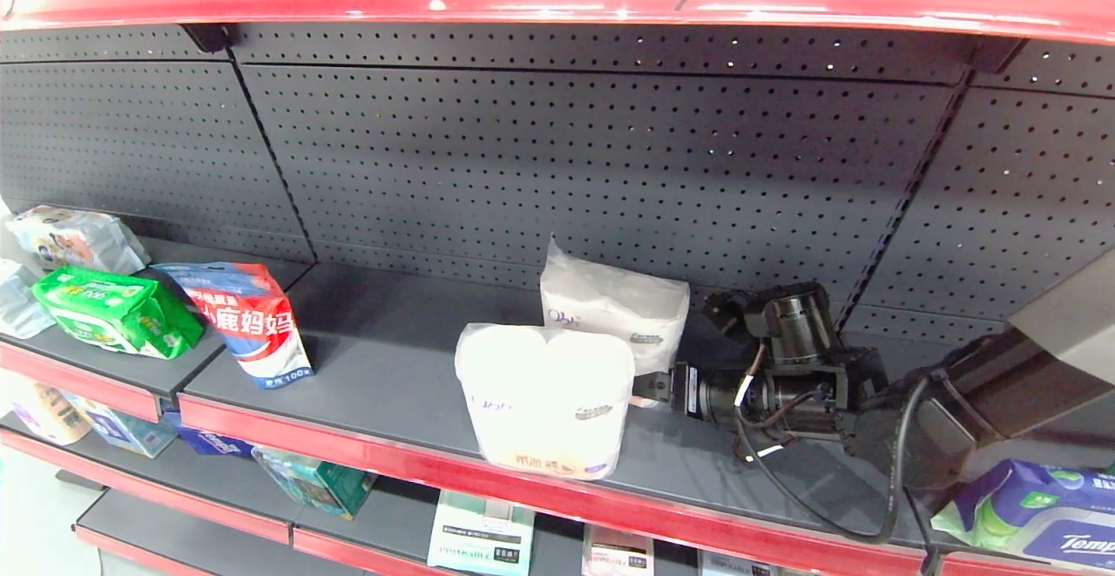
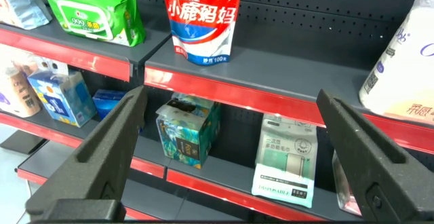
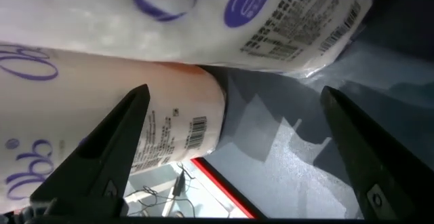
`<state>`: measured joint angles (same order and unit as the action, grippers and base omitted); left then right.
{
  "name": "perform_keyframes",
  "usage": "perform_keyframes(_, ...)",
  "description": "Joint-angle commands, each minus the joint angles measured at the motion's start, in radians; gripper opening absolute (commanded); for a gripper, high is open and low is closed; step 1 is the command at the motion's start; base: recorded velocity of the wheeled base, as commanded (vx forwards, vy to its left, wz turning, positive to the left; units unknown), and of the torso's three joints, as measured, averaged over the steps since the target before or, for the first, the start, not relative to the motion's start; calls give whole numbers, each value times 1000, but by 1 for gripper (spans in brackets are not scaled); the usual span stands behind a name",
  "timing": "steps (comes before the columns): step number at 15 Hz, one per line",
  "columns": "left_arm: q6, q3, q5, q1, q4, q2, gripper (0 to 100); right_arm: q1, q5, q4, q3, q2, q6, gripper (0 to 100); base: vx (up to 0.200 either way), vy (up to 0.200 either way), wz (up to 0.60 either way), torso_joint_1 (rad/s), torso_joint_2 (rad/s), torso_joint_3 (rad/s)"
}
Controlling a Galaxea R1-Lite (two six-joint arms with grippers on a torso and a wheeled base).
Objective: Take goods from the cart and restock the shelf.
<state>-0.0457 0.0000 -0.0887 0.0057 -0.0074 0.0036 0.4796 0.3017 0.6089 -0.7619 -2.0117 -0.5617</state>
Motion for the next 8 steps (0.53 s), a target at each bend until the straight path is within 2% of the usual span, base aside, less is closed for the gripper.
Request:
perform_keyframes(1, 0, 0, 0, 0, 0, -1, 100, -1, 0, 0, -8, -18, 0, 100, 0, 0, 0, 0, 0, 0)
perform_keyframes(8, 0, 0, 0, 0, 0, -1, 100, 1, -4, 2, -17, -33, 0, 100, 0, 0, 0, 0, 0, 0)
